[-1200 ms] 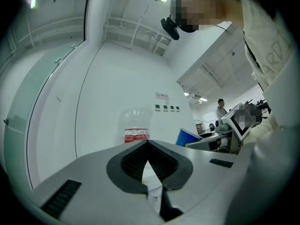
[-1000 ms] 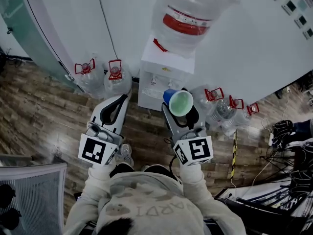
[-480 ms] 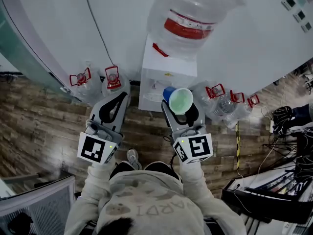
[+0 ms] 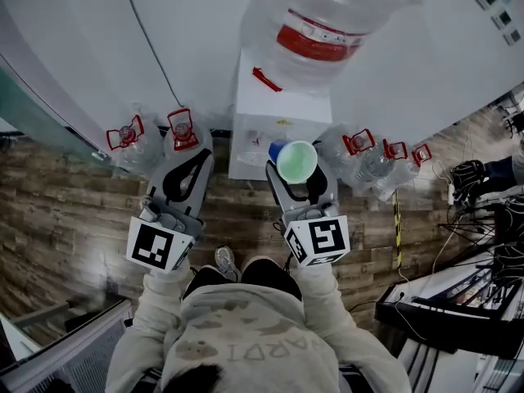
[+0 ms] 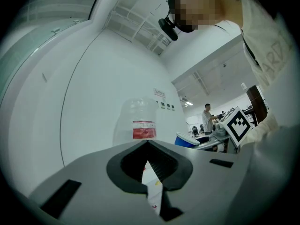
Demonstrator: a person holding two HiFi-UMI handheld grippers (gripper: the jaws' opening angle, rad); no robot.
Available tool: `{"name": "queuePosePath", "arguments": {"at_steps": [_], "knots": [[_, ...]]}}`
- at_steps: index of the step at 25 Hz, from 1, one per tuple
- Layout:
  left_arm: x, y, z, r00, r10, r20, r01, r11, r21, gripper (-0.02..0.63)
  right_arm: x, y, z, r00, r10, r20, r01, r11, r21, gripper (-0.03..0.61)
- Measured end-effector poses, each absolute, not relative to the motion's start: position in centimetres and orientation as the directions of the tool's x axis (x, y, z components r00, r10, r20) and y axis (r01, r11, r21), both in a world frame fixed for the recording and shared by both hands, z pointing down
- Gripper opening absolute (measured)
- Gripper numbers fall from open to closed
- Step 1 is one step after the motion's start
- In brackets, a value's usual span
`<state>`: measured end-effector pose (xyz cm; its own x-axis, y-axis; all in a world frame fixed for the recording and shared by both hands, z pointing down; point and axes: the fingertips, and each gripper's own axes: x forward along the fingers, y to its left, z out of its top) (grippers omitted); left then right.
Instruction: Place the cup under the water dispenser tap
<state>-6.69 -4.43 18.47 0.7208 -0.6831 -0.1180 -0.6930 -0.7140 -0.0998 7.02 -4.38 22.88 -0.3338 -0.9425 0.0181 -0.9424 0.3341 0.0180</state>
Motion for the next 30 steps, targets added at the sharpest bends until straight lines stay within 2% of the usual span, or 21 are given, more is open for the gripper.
{"name": "queuePosePath", "arguments": {"at_steps": [15,30], "knots": [[-5.5,-9.7,24.7,0.752,-0.659,-0.018,-0.659,-0.752,-0.001,0.005,6.5,-10.0,31.7,-0.336,-0.931,0.142,-0.941,0.336,-0.029,0.307],[-6.3,-13.0,32.6,0.751,-0.657,0.069,-0.660,-0.750,0.040,0.005,5.7,-14.6,44.4,-0.357,-0.896,0.265,-0.933,0.357,-0.051,0.307]]}}
